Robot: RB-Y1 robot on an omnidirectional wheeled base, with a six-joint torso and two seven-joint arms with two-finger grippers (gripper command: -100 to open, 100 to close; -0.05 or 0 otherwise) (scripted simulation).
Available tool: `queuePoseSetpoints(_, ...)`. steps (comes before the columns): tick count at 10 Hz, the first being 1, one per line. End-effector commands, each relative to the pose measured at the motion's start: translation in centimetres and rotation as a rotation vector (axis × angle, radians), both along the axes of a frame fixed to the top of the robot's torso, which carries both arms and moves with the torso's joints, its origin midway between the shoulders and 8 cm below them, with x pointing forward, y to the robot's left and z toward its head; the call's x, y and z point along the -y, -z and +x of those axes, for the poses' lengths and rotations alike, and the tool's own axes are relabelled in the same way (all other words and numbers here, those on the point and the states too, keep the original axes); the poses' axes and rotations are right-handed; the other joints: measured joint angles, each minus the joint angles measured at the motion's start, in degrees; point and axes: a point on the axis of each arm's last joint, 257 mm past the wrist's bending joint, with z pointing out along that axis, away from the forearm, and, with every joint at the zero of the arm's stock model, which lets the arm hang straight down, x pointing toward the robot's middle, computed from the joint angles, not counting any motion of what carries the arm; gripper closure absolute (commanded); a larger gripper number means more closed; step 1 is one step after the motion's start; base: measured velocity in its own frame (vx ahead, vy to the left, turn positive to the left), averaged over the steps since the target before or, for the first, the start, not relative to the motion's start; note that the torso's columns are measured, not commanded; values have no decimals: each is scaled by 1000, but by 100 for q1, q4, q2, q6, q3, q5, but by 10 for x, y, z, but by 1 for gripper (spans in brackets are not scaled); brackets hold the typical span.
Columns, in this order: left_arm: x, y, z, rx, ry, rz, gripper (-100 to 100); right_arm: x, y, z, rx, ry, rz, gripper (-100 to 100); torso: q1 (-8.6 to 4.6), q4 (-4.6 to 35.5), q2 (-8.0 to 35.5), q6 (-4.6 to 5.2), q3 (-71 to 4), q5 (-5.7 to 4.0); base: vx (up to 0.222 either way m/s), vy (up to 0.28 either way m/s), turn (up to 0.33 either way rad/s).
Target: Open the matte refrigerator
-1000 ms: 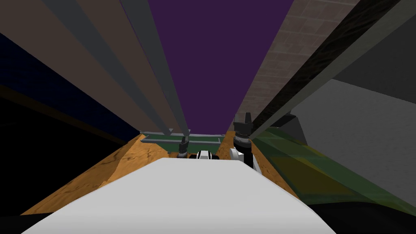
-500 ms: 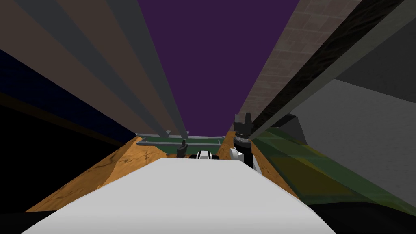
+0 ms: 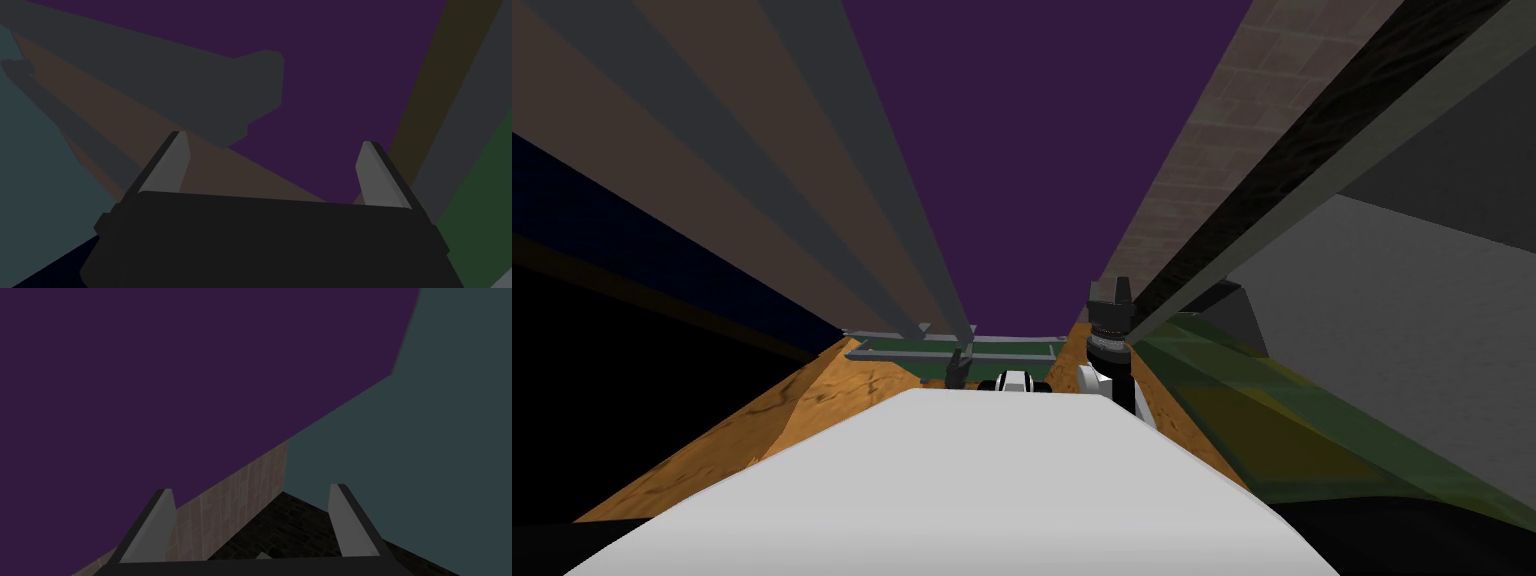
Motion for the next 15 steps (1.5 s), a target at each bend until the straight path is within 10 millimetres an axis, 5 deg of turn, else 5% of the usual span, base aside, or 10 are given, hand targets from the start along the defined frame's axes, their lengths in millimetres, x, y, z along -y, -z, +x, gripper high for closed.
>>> queuePoseSetpoints(1, -7, 10, 6, -51, 4, 18, -100, 0, 0, 0, 0, 0, 0, 0, -1, -1, -3, 0, -2, 0, 0, 0, 0)
queuePoseSetpoints(6, -23, 30, 8, -136, 30, 9, -100, 0, 0, 0, 0, 0, 0, 0, 20, -20, -25, -1, -4, 15, 1, 2, -19)
queuePoseSetpoints(15, 19, -29, -15, 99, 49, -223, -100, 0, 0, 0, 0, 0, 0, 0, 0, -1, -2, 0, -1, 0, 3, 7, -8)
